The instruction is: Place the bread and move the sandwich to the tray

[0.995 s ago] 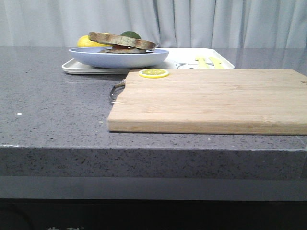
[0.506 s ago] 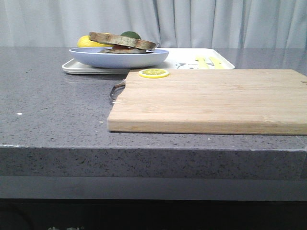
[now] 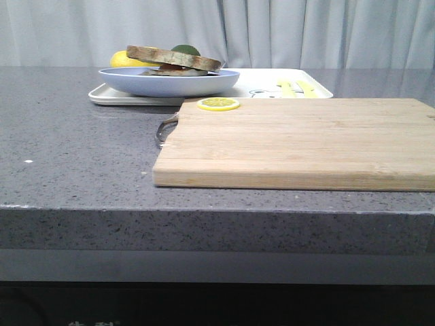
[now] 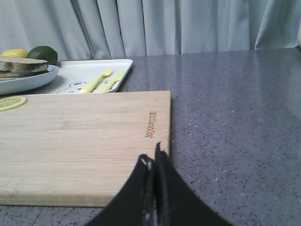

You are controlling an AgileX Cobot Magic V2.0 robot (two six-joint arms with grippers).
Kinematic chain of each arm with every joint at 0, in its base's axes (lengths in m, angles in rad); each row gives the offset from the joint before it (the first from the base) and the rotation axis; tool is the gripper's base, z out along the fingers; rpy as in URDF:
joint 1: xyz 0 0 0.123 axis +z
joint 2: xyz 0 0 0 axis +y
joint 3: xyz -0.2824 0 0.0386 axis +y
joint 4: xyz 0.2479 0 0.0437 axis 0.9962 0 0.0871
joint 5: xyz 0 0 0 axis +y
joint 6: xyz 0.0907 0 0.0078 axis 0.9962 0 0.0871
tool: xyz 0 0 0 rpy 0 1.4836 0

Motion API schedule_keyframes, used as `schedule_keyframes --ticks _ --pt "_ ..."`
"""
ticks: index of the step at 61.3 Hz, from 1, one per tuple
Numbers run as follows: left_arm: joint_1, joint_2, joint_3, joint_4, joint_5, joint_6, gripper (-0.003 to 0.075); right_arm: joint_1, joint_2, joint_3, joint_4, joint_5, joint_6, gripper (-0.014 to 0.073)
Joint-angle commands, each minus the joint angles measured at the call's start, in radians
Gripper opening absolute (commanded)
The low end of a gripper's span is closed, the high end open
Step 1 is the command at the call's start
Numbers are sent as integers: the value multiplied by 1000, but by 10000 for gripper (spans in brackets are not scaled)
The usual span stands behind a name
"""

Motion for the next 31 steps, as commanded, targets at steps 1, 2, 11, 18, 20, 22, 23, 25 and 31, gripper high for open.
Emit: schedule_keyframes --ticks 1,2,11,18,20,22,23,25,31 --pt "1 -21 2 -8 -82 1 -20 -6 -20 -3 4 -73 -8 -68" --pt "1 -21 2 -8 -82 1 -20 -6 -20 -3 4 -73 -8 -68" --pt "1 -21 2 -8 -82 1 -20 -6 -20 -3 4 -73 -8 -68" --pt "1 -21 2 -8 -82 1 -20 -6 -19 -3 4 -68 -8 -68" --pt "1 -21 2 -8 -82 1 -20 -6 -19 -3 4 -68 -8 -68" --pt "1 -21 2 -8 -82 1 -20 -6 -19 -3 4 -68 -8 -68" --pt "1 -21 2 -8 -82 1 -20 -6 -19 -3 4 -68 -8 -68" --pt "1 -21 2 -8 -82 1 -20 -6 -19 -3 4 -68 -8 -68" --pt "1 -21 2 -8 -82 1 -20 -21 -19 -3 4 -68 -8 -68"
